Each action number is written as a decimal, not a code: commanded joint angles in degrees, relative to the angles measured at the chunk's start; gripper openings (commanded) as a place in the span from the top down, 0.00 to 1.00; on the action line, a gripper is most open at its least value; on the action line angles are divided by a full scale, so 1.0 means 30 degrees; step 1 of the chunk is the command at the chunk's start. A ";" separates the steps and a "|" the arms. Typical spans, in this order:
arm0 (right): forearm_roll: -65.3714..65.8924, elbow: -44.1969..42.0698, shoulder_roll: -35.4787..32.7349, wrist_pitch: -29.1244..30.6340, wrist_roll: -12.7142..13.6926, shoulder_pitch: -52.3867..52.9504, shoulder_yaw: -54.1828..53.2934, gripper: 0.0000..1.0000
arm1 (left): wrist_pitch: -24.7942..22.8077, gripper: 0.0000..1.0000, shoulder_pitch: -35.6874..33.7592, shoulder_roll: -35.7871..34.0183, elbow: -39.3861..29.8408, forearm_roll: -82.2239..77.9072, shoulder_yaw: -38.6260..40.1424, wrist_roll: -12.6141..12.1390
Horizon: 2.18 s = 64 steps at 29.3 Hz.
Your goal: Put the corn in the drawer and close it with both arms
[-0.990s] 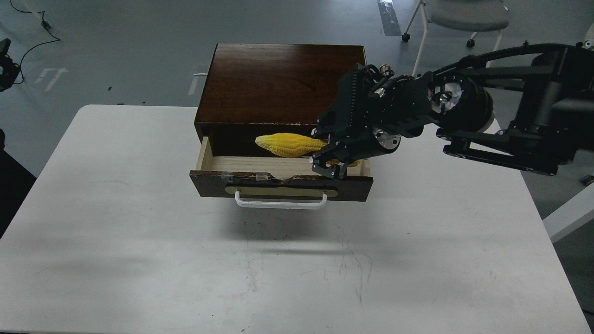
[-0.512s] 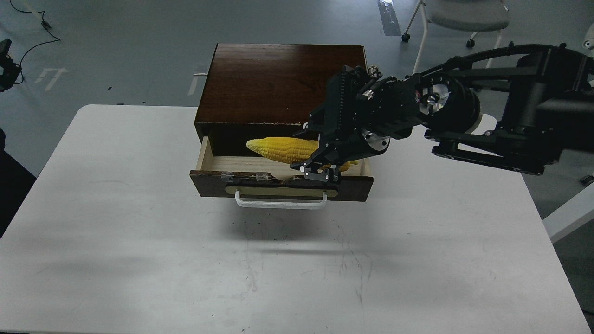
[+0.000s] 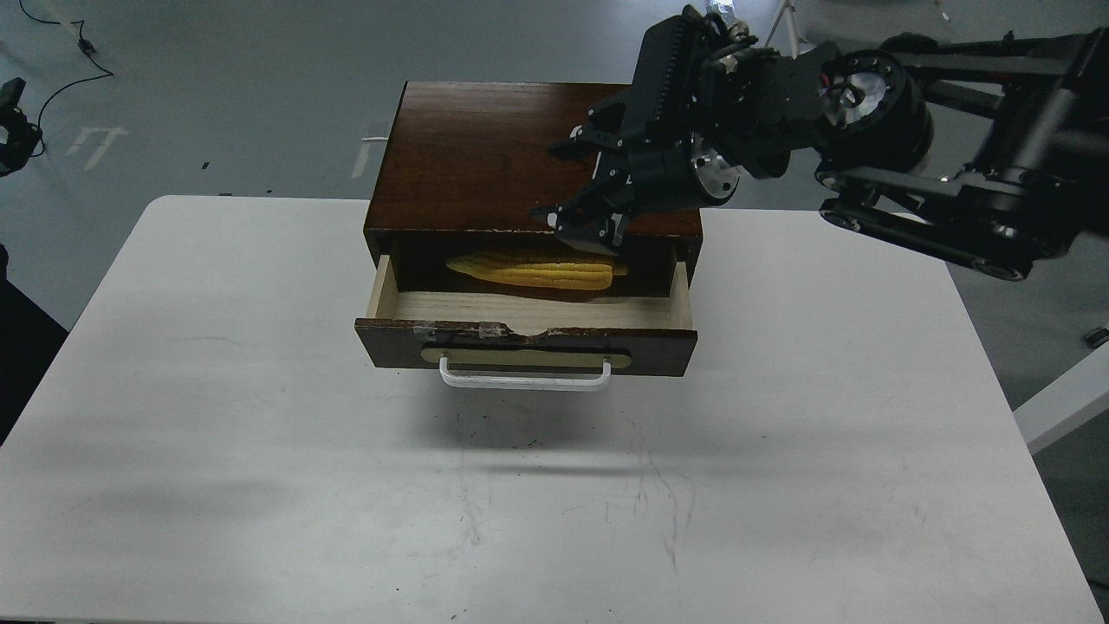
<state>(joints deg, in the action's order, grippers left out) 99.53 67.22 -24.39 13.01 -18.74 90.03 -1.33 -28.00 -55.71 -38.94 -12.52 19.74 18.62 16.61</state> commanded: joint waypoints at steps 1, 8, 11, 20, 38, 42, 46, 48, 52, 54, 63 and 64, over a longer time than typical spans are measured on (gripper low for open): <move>-0.5978 -0.2860 -0.0160 0.0059 0.0035 0.0166 -0.0726 0.01 | 0.0000 0.26 -0.0092 -0.0642 0.0014 -0.0046 -0.0055 0.0176; -1.5405 -0.5819 -0.2150 0.0030 0.0064 -0.0038 -0.0815 0.01 | 0.0000 0.62 -0.0444 -0.0644 -0.0015 -0.0075 -0.0142 0.0586; -1.8897 -0.7428 -0.2883 0.0030 0.0064 -0.0681 -0.0815 0.01 | 0.0000 1.00 -0.0532 -0.0643 -0.0131 -0.0512 -0.0260 0.0587; -2.7164 -1.1329 -0.3442 0.0059 0.0006 -0.3932 -0.1253 0.00 | 0.0000 1.00 -0.3517 -0.0965 -0.0279 -0.6485 -0.0289 0.0527; -3.3498 -1.1770 -0.4320 0.1055 0.0211 -0.8447 -0.5939 0.00 | 0.0000 1.00 -0.6715 -0.0964 -1.6838 -2.1355 0.0353 0.0469; -3.5012 -1.2499 -0.4614 0.1814 0.0473 -0.8796 -0.6820 0.00 | 0.0000 1.00 -0.5752 -0.1550 -2.2616 -2.6456 0.0970 0.0498; -3.8788 -1.3000 -0.4585 0.2489 0.1350 -0.9790 -0.6850 0.00 | 0.0000 1.00 -0.4638 -0.1872 -2.6574 -3.0853 0.0971 0.0732; -4.0926 -1.3030 -0.4614 0.2782 0.1587 -1.0552 -0.6909 0.00 | 0.0000 1.00 -0.4081 -0.2194 -2.7956 -3.2351 0.0884 0.0966; -4.3952 -1.3059 -0.4585 0.4592 0.1559 -1.2455 -0.7637 0.00 | 0.0000 1.00 -0.2969 -0.2226 -2.9222 -3.5805 0.0649 0.0938; -4.4279 -1.3321 -0.4381 0.4998 0.1530 -1.3276 -0.8427 0.00 | 0.0000 1.00 -0.2178 -0.1963 -2.9282 -3.7506 0.0677 0.0938; -4.4251 -1.4962 -0.1981 0.4998 0.1559 -1.4745 -0.9721 0.00 | 0.0000 1.00 -0.1324 -0.1201 -2.9429 -4.2550 -0.1164 0.0967; -4.4251 -1.5022 -0.1890 0.4998 0.1559 -1.4746 -0.9721 0.00 | 0.0000 1.00 -0.1294 -0.1171 -2.9429 -4.2788 -0.1371 0.0967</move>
<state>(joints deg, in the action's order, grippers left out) -33.26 23.34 -32.13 28.00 -14.08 46.35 -30.30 -28.00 -60.11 -43.10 -100.81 -104.95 17.05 19.47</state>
